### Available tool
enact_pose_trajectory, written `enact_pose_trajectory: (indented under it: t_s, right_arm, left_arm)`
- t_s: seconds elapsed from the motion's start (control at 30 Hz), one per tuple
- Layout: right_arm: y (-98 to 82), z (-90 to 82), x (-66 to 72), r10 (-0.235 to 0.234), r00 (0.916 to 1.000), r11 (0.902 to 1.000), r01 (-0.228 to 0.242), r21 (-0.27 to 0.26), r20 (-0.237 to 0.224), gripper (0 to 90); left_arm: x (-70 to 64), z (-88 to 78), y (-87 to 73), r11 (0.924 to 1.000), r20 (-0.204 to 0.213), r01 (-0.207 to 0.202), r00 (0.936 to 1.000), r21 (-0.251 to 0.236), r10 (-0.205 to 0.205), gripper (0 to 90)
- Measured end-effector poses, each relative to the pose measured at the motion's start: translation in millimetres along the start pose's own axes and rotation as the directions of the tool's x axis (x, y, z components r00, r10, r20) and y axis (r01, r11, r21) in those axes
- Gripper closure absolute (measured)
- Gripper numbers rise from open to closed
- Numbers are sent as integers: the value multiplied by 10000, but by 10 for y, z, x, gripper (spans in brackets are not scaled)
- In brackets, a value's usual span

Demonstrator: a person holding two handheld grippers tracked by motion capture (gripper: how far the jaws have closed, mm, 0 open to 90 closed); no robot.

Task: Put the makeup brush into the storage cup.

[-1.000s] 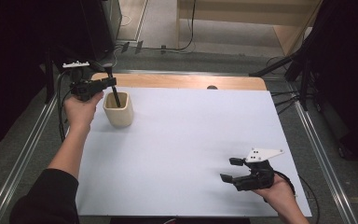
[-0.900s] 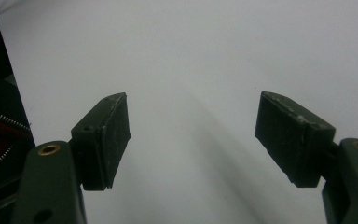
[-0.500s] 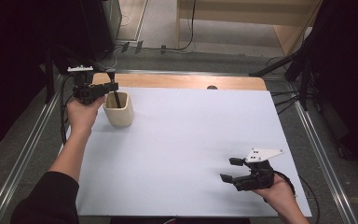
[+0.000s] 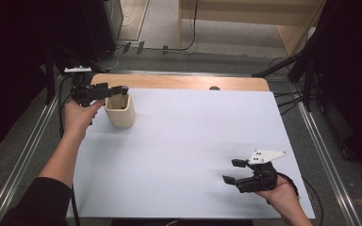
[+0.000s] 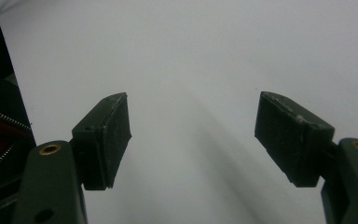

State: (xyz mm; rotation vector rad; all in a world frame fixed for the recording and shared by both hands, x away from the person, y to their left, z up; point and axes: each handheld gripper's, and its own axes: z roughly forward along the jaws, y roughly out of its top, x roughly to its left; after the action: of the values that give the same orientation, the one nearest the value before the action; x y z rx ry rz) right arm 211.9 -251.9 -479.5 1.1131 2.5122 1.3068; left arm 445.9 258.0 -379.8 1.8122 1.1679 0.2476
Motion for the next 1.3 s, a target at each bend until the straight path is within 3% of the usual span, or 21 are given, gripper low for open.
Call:
enact_pose_trajectory:
  t_s: [0.13,0.5,0.63,0.8,0.9,1.3]
  right_arm:
    - [-1,2,-2,16,10000,10000,-16,20,-3,276]
    - [-3,5,-5,34,10000,10000,-34,42,1,276]
    - [-4,2,-7,53,10000,10000,-53,32,18,276]
    - [-5,7,-7,44,10000,10000,-44,57,1,276]
    - [-5,5,-7,63,10000,10000,-63,59,21,276]
    - [-6,4,-1,40,10000,10000,-40,41,4,276]
  left_arm:
    - [-27,-48,-6,9990,-37,-217,9998,400,219,224]
    - [-126,-187,-56,9972,829,-402,9959,629,349,222]
    - [-174,-238,-76,9964,1281,-384,9913,759,284,223]
    - [-278,-271,-118,9930,1502,-672,9873,974,521,223]
    - [-329,-287,-160,9924,1834,-755,9814,968,568,224]
    - [-538,-297,-348,9809,2347,-1290,9677,1455,924,221]
